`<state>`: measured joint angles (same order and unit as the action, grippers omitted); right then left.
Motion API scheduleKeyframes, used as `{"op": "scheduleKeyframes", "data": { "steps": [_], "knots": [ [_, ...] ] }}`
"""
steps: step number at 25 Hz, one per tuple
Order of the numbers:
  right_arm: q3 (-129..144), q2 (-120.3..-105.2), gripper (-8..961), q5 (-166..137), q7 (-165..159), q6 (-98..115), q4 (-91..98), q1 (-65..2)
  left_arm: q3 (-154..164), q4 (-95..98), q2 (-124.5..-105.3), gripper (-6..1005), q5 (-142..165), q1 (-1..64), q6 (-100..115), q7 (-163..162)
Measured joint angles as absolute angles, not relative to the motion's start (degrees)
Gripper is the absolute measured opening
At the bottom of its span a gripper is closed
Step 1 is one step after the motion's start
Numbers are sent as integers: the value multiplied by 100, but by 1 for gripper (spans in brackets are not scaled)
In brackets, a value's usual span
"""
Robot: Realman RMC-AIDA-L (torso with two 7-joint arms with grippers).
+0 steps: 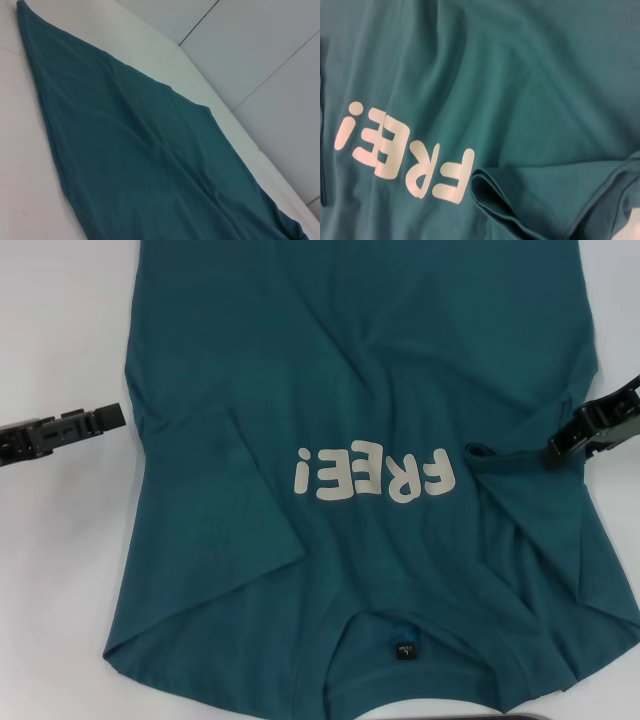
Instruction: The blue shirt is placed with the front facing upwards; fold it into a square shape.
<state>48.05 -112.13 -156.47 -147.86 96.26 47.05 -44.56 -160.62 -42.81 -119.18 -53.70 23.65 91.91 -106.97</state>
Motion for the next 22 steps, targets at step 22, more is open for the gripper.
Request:
{"op": "scheduleKeyframes", "data": {
  "steps": [22],
  "knots": [
    [4865,-11211,82,-15621,-14867,9979,4693,-4573,-16061,-4271,-11936,936,-5370,2391,9183,-10695]
  ]
}}
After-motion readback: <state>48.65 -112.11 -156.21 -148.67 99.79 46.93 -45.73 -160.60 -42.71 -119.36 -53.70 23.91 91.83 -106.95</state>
